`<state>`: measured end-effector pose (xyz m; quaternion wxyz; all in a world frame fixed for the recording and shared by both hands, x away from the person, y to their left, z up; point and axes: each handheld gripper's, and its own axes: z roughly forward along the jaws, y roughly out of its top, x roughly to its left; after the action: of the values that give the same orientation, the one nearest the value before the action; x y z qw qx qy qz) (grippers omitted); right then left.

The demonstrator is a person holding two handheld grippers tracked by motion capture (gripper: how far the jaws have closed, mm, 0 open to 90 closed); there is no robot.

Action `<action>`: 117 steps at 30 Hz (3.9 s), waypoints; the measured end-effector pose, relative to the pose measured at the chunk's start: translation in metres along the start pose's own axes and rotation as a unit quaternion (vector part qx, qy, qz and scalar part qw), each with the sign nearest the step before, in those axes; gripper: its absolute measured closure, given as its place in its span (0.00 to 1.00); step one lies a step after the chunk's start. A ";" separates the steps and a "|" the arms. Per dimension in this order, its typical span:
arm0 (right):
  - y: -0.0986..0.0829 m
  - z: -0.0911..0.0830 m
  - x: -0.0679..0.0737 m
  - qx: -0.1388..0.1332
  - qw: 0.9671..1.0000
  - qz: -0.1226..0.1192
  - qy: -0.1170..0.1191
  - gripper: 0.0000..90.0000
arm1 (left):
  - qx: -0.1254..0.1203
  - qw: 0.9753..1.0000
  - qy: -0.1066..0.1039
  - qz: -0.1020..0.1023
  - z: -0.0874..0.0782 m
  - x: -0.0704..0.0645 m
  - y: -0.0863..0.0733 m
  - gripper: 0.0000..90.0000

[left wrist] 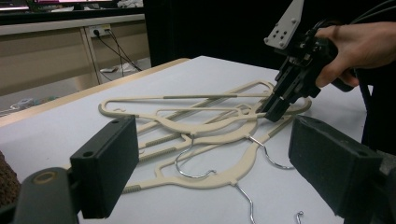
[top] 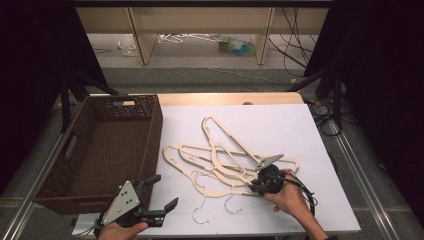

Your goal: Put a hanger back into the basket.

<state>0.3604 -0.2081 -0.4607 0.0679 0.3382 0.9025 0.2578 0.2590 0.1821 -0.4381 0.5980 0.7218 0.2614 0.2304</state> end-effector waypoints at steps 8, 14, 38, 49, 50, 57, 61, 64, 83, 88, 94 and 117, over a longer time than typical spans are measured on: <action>-0.007 -0.033 0.003 0.015 0.999 -0.036 0.028 0.89 | 0.016 1.000 0.006 0.026 0.007 -0.003 0.000 0.19; -0.011 -0.048 0.006 0.027 0.997 -0.050 0.051 0.89 | 0.051 0.996 -0.001 0.079 0.038 -0.015 0.000 0.24; -0.018 -0.074 0.009 0.038 0.993 -0.075 0.079 0.89 | 0.184 0.945 -0.049 0.265 0.143 -0.016 -0.010 0.36; -0.020 -0.073 0.004 0.031 0.992 -0.088 0.084 0.89 | 0.177 0.911 -0.082 0.364 0.160 -0.026 -0.009 0.43; -0.021 -0.072 0.002 0.028 0.992 -0.091 0.086 0.89 | 0.172 0.908 -0.091 0.372 0.161 -0.027 -0.007 0.46; -0.026 -0.065 -0.011 0.024 0.990 -0.093 0.107 0.89 | 0.164 0.878 -0.136 0.428 0.165 -0.033 -0.003 0.62; -0.028 -0.064 -0.015 0.020 0.989 -0.095 0.109 0.89 | 0.158 0.877 -0.151 0.429 0.167 -0.036 -0.006 0.73; -0.028 -0.063 -0.016 0.017 0.989 -0.098 0.113 0.89 | 0.157 0.863 -0.156 0.453 0.167 -0.037 -0.004 0.76; -0.029 -0.081 -0.037 -0.053 0.992 -0.083 0.077 0.60 | 0.137 0.806 -0.136 0.559 0.163 -0.046 0.042 0.95; -0.019 -0.113 -0.036 -0.151 0.986 -0.073 0.011 0.48 | 0.138 0.824 -0.118 0.536 0.159 -0.039 0.059 0.95; -0.011 -0.133 -0.022 -0.219 0.973 -0.074 -0.008 0.42 | 0.173 0.843 -0.091 0.502 0.160 -0.026 0.083 0.95; -0.012 -0.099 -0.001 -0.207 0.976 -0.072 0.019 0.31 | 0.148 0.978 -0.079 0.124 0.118 0.040 0.180 0.95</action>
<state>0.3247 -0.2581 -0.3824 0.1377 0.2463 0.8527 0.4395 0.3841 0.0942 -0.2813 0.4703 0.8450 0.1529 0.2033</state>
